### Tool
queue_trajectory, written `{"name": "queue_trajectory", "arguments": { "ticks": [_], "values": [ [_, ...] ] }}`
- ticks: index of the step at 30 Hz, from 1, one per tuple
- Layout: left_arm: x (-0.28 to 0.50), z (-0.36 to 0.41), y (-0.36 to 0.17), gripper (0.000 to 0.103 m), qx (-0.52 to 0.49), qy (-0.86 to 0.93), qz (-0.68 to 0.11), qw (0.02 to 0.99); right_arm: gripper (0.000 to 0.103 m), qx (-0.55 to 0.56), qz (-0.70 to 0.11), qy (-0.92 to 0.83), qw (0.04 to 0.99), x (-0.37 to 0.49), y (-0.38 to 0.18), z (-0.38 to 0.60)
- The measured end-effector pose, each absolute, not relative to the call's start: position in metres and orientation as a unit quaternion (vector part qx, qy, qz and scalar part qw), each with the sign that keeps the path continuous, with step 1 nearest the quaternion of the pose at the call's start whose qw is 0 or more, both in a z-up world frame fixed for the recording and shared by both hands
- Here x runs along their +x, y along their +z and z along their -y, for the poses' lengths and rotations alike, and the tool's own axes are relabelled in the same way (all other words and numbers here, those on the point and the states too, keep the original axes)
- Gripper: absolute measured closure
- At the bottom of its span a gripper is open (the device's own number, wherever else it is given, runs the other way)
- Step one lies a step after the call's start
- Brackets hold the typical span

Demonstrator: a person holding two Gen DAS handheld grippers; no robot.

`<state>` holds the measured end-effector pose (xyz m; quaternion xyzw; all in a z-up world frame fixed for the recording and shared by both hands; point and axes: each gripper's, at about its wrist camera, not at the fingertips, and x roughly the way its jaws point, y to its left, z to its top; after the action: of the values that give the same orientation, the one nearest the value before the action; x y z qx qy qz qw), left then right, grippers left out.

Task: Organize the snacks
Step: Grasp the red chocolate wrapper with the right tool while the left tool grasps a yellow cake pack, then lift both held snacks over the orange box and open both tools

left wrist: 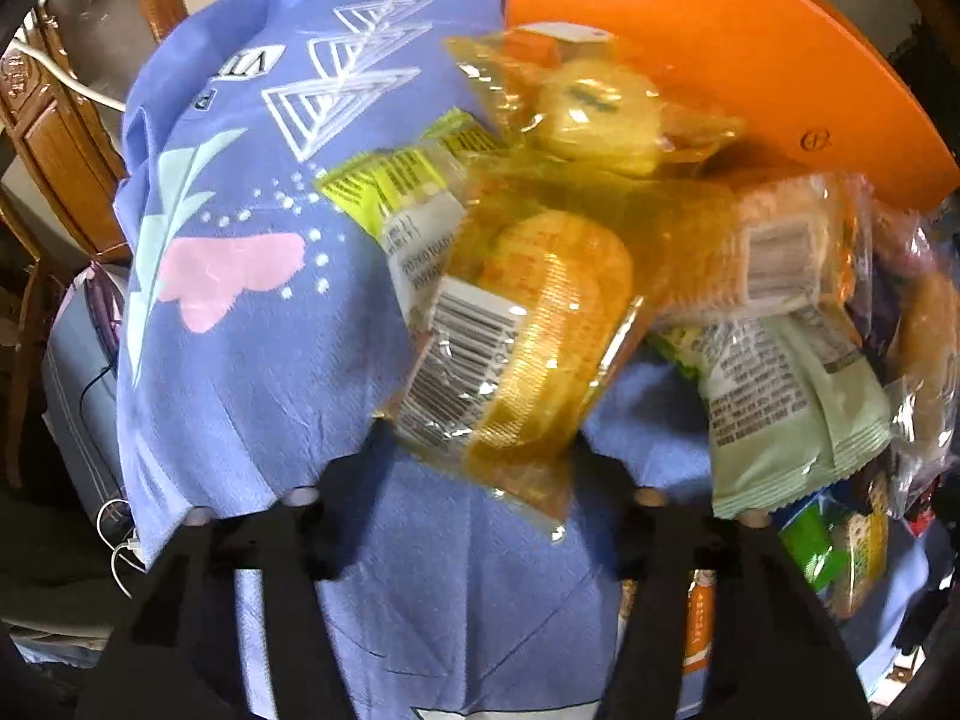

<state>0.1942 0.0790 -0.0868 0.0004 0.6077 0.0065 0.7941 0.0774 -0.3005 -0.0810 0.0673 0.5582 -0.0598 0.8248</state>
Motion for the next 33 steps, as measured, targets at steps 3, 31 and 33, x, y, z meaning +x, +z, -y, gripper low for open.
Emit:
{"name": "queue_trajectory", "arguments": {
  "ticks": [3, 31, 33],
  "values": [
    [0.193, -0.077, -0.084, 0.069, 0.003, 0.005, -0.606, 0.795, 0.027, 0.07, -0.563, -0.085, 0.819, 0.09, -0.095, 0.295],
    [0.204, -0.064, -0.075, 0.052, -0.011, -0.034, -0.622, 0.783, 0.06, 0.093, -0.571, -0.025, 0.815, 0.084, -0.047, 0.289],
    [0.209, -0.062, -0.076, 0.051, -0.01, -0.029, -0.624, 0.781, 0.06, 0.094, -0.572, -0.028, 0.814, 0.084, -0.049, 0.291]
  ]
}}
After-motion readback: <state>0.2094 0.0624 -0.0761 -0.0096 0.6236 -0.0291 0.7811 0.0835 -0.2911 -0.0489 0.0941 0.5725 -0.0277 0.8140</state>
